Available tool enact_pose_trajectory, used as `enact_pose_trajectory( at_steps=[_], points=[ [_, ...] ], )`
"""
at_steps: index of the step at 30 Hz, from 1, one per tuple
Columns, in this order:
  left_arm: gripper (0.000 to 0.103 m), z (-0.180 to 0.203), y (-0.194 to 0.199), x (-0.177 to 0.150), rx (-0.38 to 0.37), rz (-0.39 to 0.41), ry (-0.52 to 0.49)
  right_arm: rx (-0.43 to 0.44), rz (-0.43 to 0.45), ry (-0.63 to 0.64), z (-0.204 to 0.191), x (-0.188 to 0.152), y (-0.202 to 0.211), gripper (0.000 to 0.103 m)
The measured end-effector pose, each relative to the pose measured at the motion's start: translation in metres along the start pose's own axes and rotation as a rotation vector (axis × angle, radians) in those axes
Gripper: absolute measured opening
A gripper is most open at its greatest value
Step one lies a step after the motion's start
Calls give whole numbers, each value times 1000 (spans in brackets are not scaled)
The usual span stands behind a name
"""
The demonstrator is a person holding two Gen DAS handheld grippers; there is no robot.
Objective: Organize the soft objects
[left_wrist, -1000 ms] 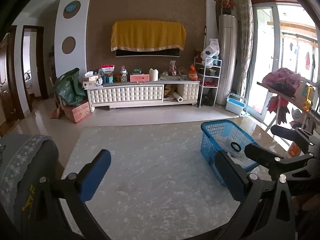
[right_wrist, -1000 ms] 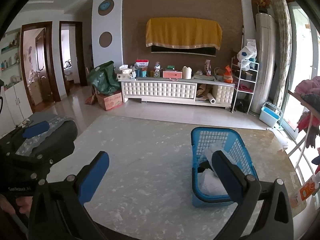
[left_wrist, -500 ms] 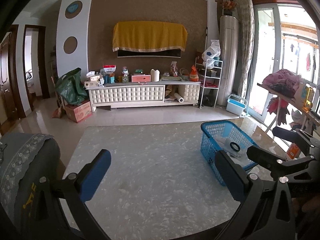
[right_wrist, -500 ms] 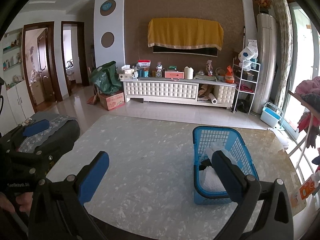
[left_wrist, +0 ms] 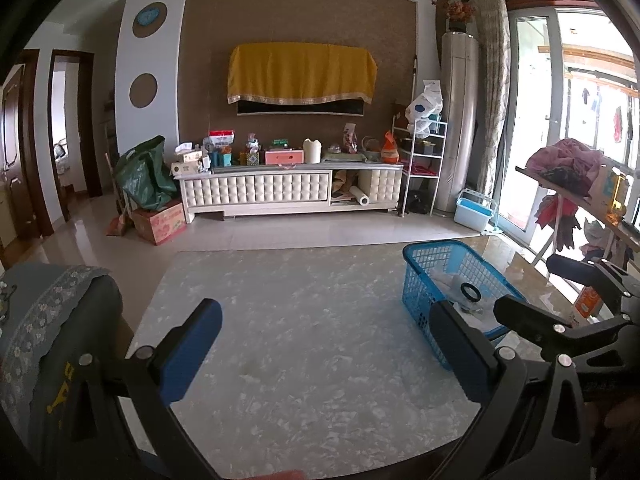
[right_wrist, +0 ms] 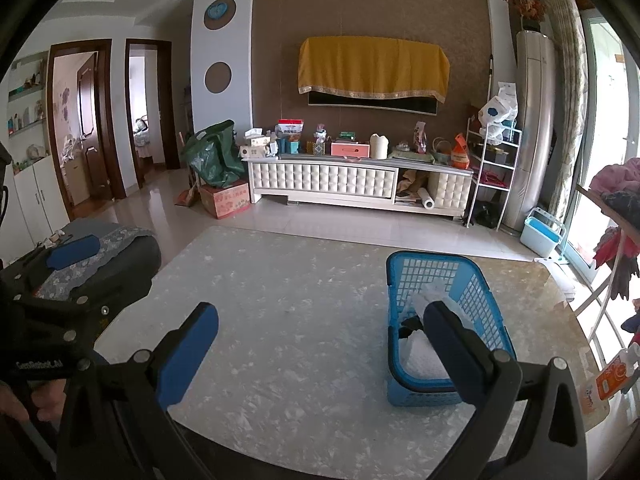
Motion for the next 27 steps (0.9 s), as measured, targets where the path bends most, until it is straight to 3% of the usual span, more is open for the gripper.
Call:
enact_pose_trajectory(
  at_steps=[27],
  points=[
    [103, 4, 7, 0, -4, 19, -13, -6, -3, 7, -2, 5, 9, 103]
  ],
)
Point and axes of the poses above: each gripper's, at about its wrist camera, not at the fingertips, and y roughly against the way its jaws point, z to its right, x to its top, the point moved 2 cm from there along -y, roughly the way its jaws point, and after that the axes turned 7 degrees about z, right-handed, at the moved point
